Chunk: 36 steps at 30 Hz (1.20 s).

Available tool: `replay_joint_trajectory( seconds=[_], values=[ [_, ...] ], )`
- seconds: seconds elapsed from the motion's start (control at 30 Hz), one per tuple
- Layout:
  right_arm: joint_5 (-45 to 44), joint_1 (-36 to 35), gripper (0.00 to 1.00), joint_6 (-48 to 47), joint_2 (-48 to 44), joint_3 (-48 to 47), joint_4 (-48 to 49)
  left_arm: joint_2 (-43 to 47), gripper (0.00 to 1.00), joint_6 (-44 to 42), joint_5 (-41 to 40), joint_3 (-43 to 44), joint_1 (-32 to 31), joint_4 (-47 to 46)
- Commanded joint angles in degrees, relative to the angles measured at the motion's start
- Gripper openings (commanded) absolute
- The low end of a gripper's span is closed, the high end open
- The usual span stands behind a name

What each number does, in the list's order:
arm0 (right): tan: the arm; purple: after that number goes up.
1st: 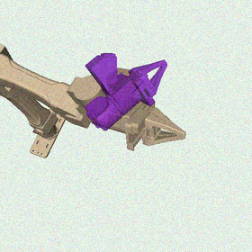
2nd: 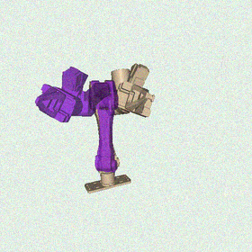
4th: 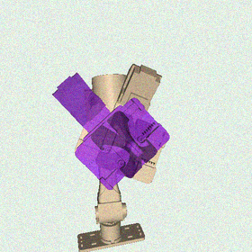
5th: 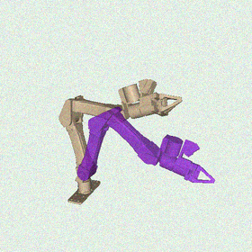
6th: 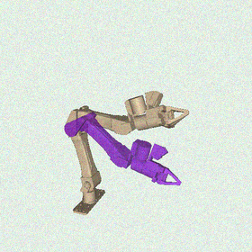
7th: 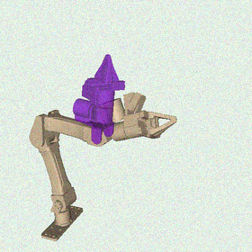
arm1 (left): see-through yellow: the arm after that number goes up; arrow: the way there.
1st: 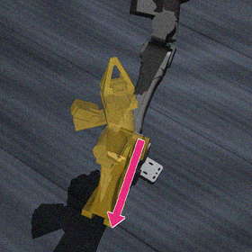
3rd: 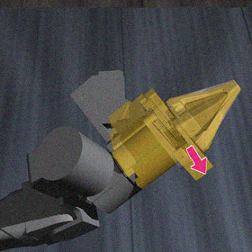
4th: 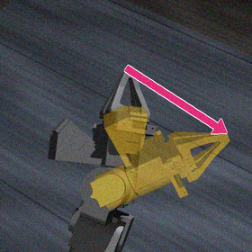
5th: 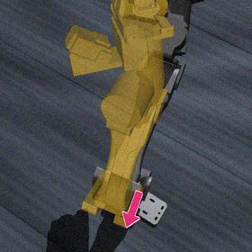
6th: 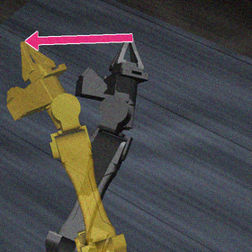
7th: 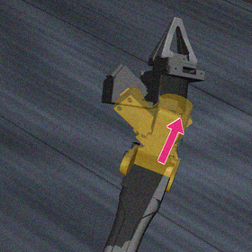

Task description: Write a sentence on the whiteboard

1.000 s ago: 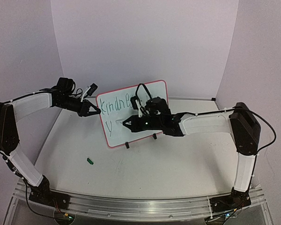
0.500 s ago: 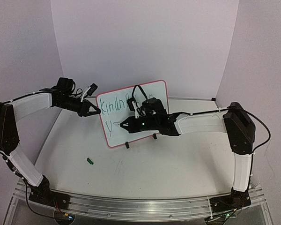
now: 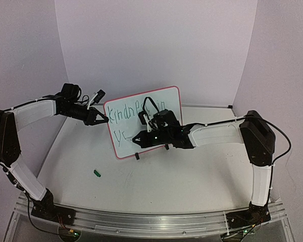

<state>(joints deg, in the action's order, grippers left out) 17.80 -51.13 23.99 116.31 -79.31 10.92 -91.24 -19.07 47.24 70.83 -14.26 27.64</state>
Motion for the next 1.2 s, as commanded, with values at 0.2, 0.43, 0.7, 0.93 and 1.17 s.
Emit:
replay_joint_trajectory(
  seconds=[0.2,0.43,0.7,0.93,1.17],
  values=[
    [-3.74,0.68,0.00,-1.92,-3.29,-2.89,-0.09,-0.15,0.00,-1.53,-3.46,0.98,-0.88,2.06],
    [-2.81,0.68,0.00,-2.10,-2.61,-4.95,-0.15,-0.12,0.00,-1.55,-3.47,0.98,-0.86,2.04],
    [-1.70,0.63,0.00,-2.07,-2.25,-5.59,-0.11,-0.08,0.00,-1.58,-3.45,0.98,-0.89,2.02],
    [0.56,0.61,0.00,-2.28,-6.33,-1.78,2.39,-0.06,0.00,-1.61,-3.47,1.02,-0.86,2.05],
    [0.65,0.89,0.00,-1.99,-7.13,-0.09,3.03,-0.16,0.00,-1.60,-3.47,0.92,-0.86,2.11]
  ],
)
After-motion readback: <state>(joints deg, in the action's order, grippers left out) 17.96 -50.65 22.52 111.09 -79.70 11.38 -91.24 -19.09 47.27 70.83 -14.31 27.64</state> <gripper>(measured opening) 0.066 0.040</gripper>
